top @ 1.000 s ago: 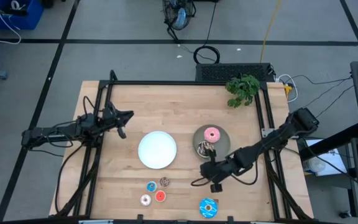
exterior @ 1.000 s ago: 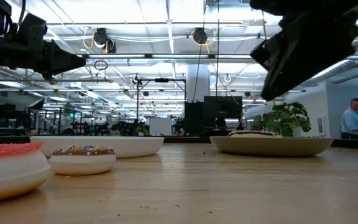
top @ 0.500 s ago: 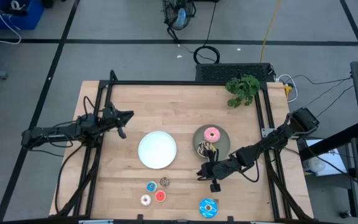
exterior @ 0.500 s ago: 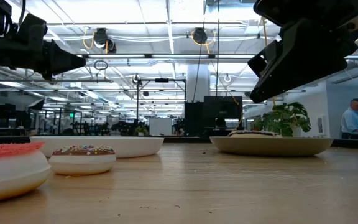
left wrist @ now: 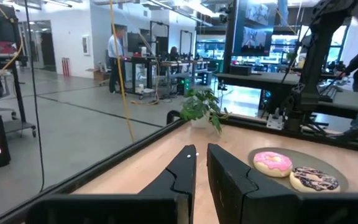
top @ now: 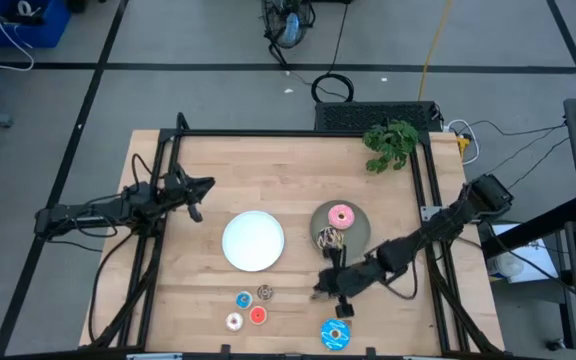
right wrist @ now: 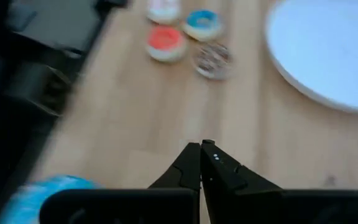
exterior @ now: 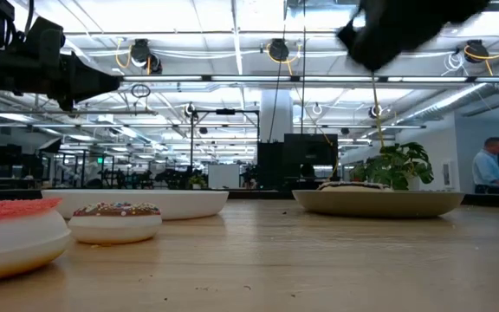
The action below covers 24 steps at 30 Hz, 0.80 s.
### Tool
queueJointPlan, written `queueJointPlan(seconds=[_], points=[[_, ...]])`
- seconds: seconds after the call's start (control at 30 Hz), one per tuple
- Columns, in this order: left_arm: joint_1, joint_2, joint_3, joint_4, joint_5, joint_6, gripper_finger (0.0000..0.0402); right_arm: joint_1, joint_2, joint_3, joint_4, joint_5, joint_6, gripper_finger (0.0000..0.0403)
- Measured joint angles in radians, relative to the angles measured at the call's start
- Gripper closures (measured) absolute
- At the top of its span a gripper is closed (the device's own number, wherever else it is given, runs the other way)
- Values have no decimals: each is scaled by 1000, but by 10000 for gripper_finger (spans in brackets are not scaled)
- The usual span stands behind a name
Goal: Pick & Place donuts
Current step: Put the large blue donut on the gray plate
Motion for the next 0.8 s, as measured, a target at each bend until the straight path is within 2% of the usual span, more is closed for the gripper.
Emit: queueJointPlan(seconds=[0.2, 0.27, 0.37, 0.43, 0.6, 0.7, 0.8], points=[[0, 0, 0, 6, 0, -1, 355, 116, 130, 388, -513, 64, 173, 402], [0, 1, 0, 5, 1, -2, 355, 140, 187, 496, -623, 32, 250, 403], [-1, 5, 0, -1, 14, -11, 355, 166, 277, 605, -695, -50, 331, 403], [-1, 6, 0, -12, 36, -20, 355, 182, 320, 634, -725, -92, 367, 403], [-1, 6, 0, -7, 104, -26, 355, 196, 342, 625, -724, -91, 491, 398], [-1, 6, 0, -13, 111, -26, 355, 196, 345, 620, -727, -91, 510, 373], [-1, 6, 0, -28, 113, -26, 355, 196, 343, 620, -731, -83, 514, 330]])
